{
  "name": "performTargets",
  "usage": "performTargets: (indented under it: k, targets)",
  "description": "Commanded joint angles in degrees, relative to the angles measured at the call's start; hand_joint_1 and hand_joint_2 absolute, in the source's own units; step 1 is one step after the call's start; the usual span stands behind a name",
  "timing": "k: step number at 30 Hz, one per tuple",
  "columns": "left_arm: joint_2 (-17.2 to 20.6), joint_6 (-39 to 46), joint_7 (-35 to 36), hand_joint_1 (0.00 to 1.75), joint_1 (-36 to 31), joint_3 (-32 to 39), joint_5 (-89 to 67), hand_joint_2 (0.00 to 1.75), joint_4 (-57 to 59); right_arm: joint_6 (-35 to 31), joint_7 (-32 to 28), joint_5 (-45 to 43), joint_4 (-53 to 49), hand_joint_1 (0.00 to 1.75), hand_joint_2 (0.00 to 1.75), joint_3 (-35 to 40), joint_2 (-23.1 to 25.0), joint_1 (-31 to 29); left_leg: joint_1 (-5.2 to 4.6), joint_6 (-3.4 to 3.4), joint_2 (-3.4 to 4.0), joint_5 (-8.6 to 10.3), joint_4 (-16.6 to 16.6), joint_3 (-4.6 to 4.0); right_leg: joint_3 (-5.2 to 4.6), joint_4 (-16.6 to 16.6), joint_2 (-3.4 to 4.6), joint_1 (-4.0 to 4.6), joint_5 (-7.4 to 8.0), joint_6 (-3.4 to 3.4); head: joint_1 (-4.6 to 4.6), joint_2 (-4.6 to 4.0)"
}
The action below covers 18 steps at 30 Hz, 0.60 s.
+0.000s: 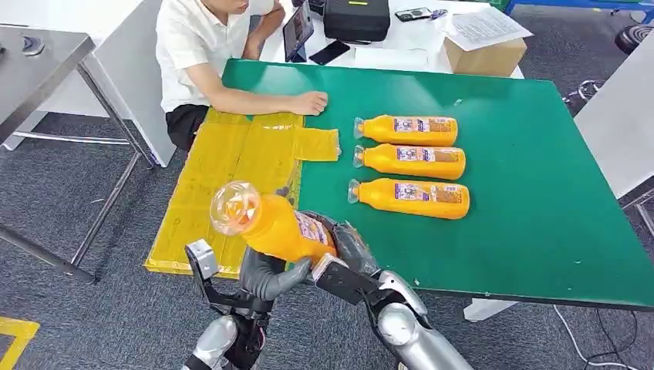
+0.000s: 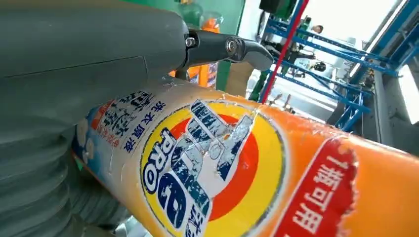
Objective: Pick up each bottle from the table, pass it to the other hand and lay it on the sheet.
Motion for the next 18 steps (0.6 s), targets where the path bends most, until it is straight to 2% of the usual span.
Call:
performTargets:
  k: [1,6,12,15,16,17,18]
  targets:
    - [-0.02,0.38,0.36,0.0,-2.85,-0.03,-0.03,1.75,4.59,0.59,-0.2,0.11,0.75,1.75,1.75,4.66,-0.7,-2.33,0.01,-0.07,0.0,-0.02,-0.03,0.09,0.08,-0.01,0.02,0.01,-0.03,-0.07,0.0,0.0]
    - [-0.27,-1.38,2.14,0.0,-2.71,0.83,2.62,1.75,4.86,1.45,0.11,-0.42,1.24,1.75,1.75,5.7,-0.92,-2.96,0.05,-0.13,0.04,-0.1,-0.01,0.24,0.21,0.01,0.08,0.05,-0.08,-0.14,0.0,0.0]
    - [-0.35,0.21,0.66,0.0,-3.02,1.57,0.85,1.75,3.96,2.59,1.95,0.01,3.53,1.75,1.75,8.1,-0.97,-3.68,0.05,-0.13,0.07,-0.08,-0.03,0.25,0.2,-0.01,0.1,0.05,-0.06,-0.13,0.0,0.0]
    - [-0.55,4.06,-2.83,0.0,-3.46,1.93,-3.48,1.75,2.14,3.87,3.22,0.01,6.09,1.75,1.75,9.61,-0.64,-4.31,0.06,-0.1,0.05,-0.06,-0.01,0.16,0.13,-0.01,0.08,0.05,-0.04,-0.11,0.0,0.0]
    - [-0.44,4.44,-3.09,0.45,-3.32,1.9,-4.09,1.75,1.05,4.19,3.51,-0.12,6.75,1.75,1.75,10.23,-0.64,-4.6,0.06,-0.08,0.05,-0.03,-0.01,0.09,0.07,-0.02,0.07,0.06,-0.01,-0.08,0.0,0.0]
    - [-0.32,4.49,-3.31,1.75,-3.23,1.89,-4.44,1.75,0.44,4.28,3.52,-0.13,7.02,1.75,1.75,10.57,-0.73,-4.78,0.05,-0.1,0.04,-0.04,-0.05,0.17,0.15,-0.04,0.06,0.04,-0.03,-0.11,0.0,0.0]
    - [-0.23,4.35,-4.03,1.75,-2.82,2.19,-4.8,1.75,-0.73,5.16,4.58,-0.38,7.52,1.75,1.75,11.1,-0.98,-4.97,0.08,-0.14,0.05,-0.08,-0.04,0.26,0.23,-0.04,0.07,0.08,-0.07,-0.14,0.0,0.0]
